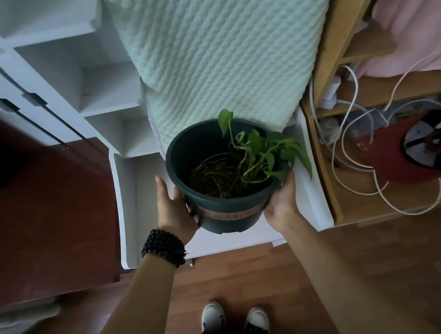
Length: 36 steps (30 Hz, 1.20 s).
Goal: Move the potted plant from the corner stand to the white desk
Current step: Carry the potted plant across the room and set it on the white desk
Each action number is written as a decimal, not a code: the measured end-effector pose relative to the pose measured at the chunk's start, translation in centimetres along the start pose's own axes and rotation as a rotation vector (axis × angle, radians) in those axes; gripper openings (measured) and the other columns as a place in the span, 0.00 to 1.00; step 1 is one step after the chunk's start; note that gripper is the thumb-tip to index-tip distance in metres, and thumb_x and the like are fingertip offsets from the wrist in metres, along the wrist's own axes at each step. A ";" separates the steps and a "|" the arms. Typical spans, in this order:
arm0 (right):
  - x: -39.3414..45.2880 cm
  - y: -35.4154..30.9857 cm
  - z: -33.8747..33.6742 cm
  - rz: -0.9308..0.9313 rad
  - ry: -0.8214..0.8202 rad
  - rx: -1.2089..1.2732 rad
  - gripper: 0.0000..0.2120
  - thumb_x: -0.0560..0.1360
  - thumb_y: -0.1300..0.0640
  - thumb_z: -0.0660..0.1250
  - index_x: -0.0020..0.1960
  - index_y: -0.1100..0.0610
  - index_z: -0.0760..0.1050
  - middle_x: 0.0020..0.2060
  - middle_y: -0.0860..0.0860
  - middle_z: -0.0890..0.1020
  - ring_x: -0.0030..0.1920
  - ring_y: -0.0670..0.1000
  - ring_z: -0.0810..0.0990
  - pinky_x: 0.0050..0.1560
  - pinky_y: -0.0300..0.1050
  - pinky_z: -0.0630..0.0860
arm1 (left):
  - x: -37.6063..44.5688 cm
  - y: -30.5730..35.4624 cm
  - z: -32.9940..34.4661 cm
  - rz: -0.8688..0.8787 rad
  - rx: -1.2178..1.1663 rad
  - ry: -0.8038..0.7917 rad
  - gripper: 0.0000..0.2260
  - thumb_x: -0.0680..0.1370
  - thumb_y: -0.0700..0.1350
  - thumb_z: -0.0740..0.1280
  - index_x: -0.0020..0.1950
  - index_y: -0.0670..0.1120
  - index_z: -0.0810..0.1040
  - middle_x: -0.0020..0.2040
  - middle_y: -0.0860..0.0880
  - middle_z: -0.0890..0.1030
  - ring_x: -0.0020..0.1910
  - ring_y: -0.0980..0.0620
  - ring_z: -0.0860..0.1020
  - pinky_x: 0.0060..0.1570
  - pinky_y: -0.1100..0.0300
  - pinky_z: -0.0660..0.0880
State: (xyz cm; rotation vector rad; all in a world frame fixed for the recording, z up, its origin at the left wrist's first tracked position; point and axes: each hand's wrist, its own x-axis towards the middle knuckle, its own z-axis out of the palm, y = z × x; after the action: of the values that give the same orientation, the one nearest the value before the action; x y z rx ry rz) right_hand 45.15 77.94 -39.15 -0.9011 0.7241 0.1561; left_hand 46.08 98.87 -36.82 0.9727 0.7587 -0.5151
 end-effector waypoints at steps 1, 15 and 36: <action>-0.1 -0.3 -0.2 -0.002 -0.006 0.037 0.28 0.79 0.32 0.55 0.64 0.48 0.82 0.58 0.50 0.88 0.61 0.53 0.83 0.55 0.49 0.80 | 0.1 -0.1 -0.3 -0.023 -0.016 -0.004 0.42 0.71 0.81 0.49 0.76 0.58 0.73 0.74 0.48 0.76 0.68 0.44 0.75 0.59 0.49 0.75; -0.8 -0.2 -0.8 0.005 -0.065 0.098 0.29 0.80 0.38 0.58 0.73 0.56 0.75 0.70 0.58 0.80 0.66 0.59 0.79 0.58 0.51 0.80 | -0.4 -0.7 -0.9 -0.106 -0.122 -0.062 0.42 0.72 0.80 0.49 0.70 0.53 0.77 0.73 0.39 0.76 0.70 0.32 0.74 0.64 0.27 0.73; -14.7 -13.9 8.2 -0.431 -0.128 -0.348 0.39 0.72 0.42 0.67 0.80 0.49 0.62 0.81 0.48 0.62 0.74 0.46 0.62 0.66 0.47 0.61 | -16.3 12.4 7.0 0.399 0.279 -0.189 0.27 0.82 0.58 0.63 0.79 0.54 0.66 0.78 0.43 0.67 0.79 0.39 0.63 0.69 0.34 0.68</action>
State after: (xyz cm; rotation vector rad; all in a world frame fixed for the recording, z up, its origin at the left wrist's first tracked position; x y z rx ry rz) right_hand 43.94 77.92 -17.36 -1.3466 0.3747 -0.0457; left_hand 46.61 99.62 -15.15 1.2792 0.3132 -0.3605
